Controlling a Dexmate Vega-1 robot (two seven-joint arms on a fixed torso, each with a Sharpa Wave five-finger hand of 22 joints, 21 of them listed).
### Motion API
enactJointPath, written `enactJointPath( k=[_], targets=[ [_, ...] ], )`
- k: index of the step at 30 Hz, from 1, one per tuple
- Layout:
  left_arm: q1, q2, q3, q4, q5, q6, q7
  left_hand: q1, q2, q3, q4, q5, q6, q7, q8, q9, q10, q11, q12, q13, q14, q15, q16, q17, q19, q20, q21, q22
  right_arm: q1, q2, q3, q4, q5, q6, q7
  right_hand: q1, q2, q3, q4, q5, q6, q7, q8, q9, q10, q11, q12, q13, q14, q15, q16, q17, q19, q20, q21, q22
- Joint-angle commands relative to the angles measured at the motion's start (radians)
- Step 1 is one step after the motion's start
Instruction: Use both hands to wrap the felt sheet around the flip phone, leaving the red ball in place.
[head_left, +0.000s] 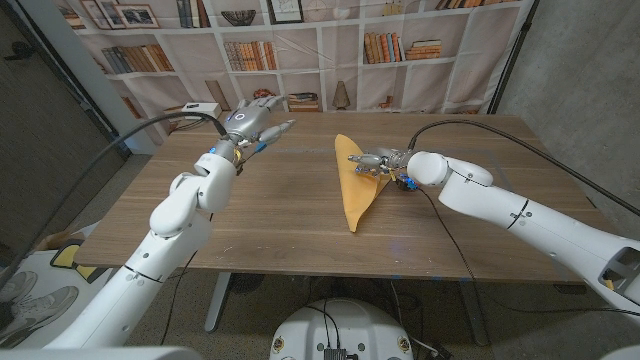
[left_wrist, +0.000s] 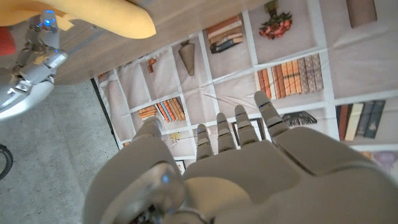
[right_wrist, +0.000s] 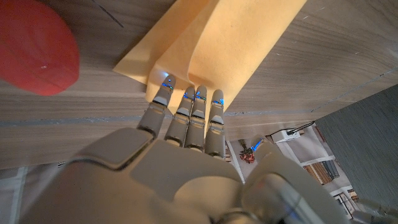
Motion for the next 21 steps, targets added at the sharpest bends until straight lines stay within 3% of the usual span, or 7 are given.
enactJointPath(
  k=[1,5,11,21],
  targets=[
    [-0.037,0.094,0.041,0.137,-1.406,-0.07,-0.034,-0.012,0.006,0.01,0.0,0.0,-0.011,0.005,-0.002,0.001,-0.007,0.003,-0.002,-0.001,-0.011,0.007,0.001,0.002,-0.014,0.005,-0.011,0.002,-0.06,-0.016,0.064,-0.061,0.055,-0.001,-0.092,0.01,0.003,0.005,-0.006,0.002,-0.006,0.0,-0.001,0.001,-0.004,-0.002,0.001,0.006,-0.002,0.003,0.005,0.0,0.003,0.008,0.0,0.004],
    [-0.053,0.118,0.066,0.162,-1.433,-0.086,-0.041,-0.016,0.008,0.011,0.001,0.0,-0.024,0.007,-0.004,0.001,-0.025,0.016,-0.006,-0.003,-0.024,0.012,0.0,0.002,-0.018,0.005,-0.016,0.002,-0.108,-0.031,0.113,-0.102,0.071,0.0,-0.164,0.012,0.004,0.007,-0.007,0.002,-0.007,-0.001,0.002,0.001,-0.002,0.001,0.004,0.006,0.0,0.002,0.007,0.0,0.002,0.009,-0.001,0.004],
    [-0.061,0.148,0.083,0.186,-1.465,-0.11,-0.046,-0.021,0.008,0.013,0.0,0.0,-0.035,0.006,-0.004,0.001,-0.037,0.011,-0.006,-0.005,-0.04,0.011,-0.001,0.001,-0.028,0.006,-0.023,0.002,-0.188,-0.038,0.191,-0.138,0.109,0.033,-0.274,0.017,0.012,0.012,-0.01,0.001,-0.01,-0.002,0.005,0.001,-0.003,0.001,0.008,0.006,-0.005,0.002,0.007,0.0,-0.007,-0.002,-0.003,0.004],
    [-0.061,0.185,0.096,0.223,-1.522,-0.141,-0.072,-0.027,0.008,0.015,-0.001,0.0,-0.056,0.002,-0.005,0.001,-0.057,0.014,-0.007,-0.007,-0.058,0.01,0.0,-0.001,-0.034,0.006,-0.031,0.002,-0.307,0.002,0.298,-0.095,0.201,0.209,-0.422,0.033,0.032,0.028,-0.017,-0.005,-0.035,-0.005,0.006,0.001,-0.046,-0.009,0.003,0.006,-0.05,0.002,-0.002,0.0,-0.042,0.0,-0.012,0.004]
  ],
)
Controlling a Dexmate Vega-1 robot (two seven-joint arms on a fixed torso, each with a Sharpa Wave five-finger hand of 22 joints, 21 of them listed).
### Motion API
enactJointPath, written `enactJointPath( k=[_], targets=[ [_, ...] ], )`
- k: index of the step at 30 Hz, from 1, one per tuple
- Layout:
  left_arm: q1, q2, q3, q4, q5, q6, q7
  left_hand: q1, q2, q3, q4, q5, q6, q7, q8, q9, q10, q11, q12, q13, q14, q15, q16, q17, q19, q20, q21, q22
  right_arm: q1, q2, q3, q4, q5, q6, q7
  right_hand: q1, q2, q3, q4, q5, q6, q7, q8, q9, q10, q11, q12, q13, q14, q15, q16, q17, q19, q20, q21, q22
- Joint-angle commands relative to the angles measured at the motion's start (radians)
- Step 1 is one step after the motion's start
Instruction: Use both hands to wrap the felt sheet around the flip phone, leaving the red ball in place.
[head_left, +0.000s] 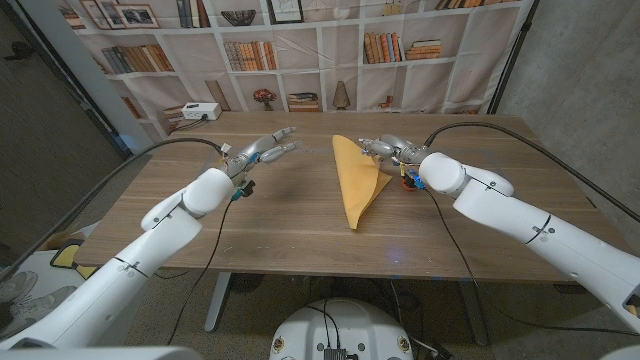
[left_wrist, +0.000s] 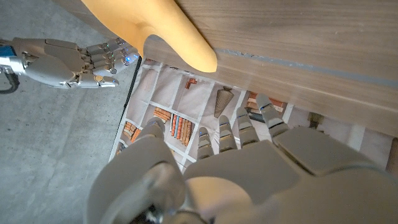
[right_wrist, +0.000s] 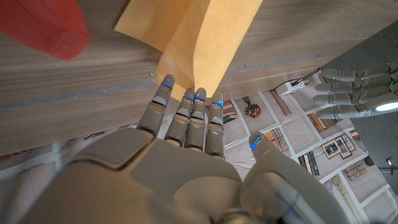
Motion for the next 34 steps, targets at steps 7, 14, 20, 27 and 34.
enactJointPath(
  k=[7,14,20,27,34],
  targets=[
    [-0.007,0.067,0.02,0.084,-0.769,-0.086,-0.064,-0.011,-0.003,0.008,-0.002,0.0,-0.014,-0.003,0.0,0.001,-0.01,-0.001,-0.002,0.001,-0.016,0.002,0.0,-0.001,-0.009,0.0,-0.005,0.002,-0.219,0.084,0.194,0.064,0.171,0.331,-0.257,0.016,0.021,0.024,-0.004,-0.013,-0.038,-0.007,0.004,0.001,-0.052,0.002,0.001,0.002,-0.06,0.005,-0.009,0.002,-0.055,-0.011,-0.011,0.004],
    [0.002,0.081,0.012,0.124,-0.803,-0.124,-0.11,-0.013,-0.003,0.009,-0.002,0.0,-0.017,-0.005,0.0,0.001,-0.013,-0.003,-0.002,0.0,-0.016,0.003,0.001,-0.002,-0.009,0.0,-0.006,0.002,-0.289,0.194,0.243,0.187,0.222,0.629,-0.34,0.029,0.022,0.033,-0.014,-0.023,-0.072,-0.018,0.003,0.001,-0.113,-0.007,-0.005,0.001,-0.116,0.016,-0.013,0.001,-0.097,-0.014,-0.013,0.004],
    [0.006,0.082,0.01,0.157,-0.833,-0.145,-0.145,-0.014,-0.002,0.01,-0.002,0.0,-0.019,-0.004,0.001,0.001,-0.013,-0.001,0.0,0.0,-0.017,0.002,0.002,-0.002,-0.01,0.0,-0.008,0.002,-0.301,0.326,0.272,0.357,0.312,0.936,-0.331,0.049,0.012,0.038,-0.037,-0.03,-0.103,-0.026,0.001,0.001,-0.155,-0.012,-0.006,0.001,-0.152,0.024,-0.013,-0.002,-0.118,-0.003,-0.011,0.003],
    [0.011,0.084,0.01,0.168,-0.845,-0.151,-0.149,-0.017,-0.002,0.011,-0.003,0.0,-0.019,-0.003,0.003,0.001,-0.014,0.0,0.003,-0.001,-0.019,0.001,0.004,-0.002,-0.01,0.0,-0.011,0.003,-0.329,0.415,0.314,0.368,0.191,0.98,-0.489,0.069,-0.01,0.04,-0.075,-0.037,-0.113,-0.025,0.014,0.001,-0.188,-0.01,0.008,-0.003,-0.226,0.044,-0.009,-0.004,-0.267,0.024,-0.028,0.0],
    [-0.023,0.061,0.031,0.223,-0.861,-0.138,-0.161,-0.02,-0.002,0.012,-0.004,0.0,-0.024,-0.002,0.003,0.001,-0.018,0.008,0.003,-0.003,-0.023,0.003,0.005,-0.003,-0.009,0.0,-0.013,0.003,-0.321,0.445,0.314,0.373,0.1,0.968,-0.562,0.074,-0.011,0.047,-0.101,-0.038,-0.072,-0.016,0.026,0.0,-0.156,-0.001,0.025,-0.005,-0.301,0.039,-0.004,-0.004,-0.466,0.007,-0.025,-0.001]
  ],
)
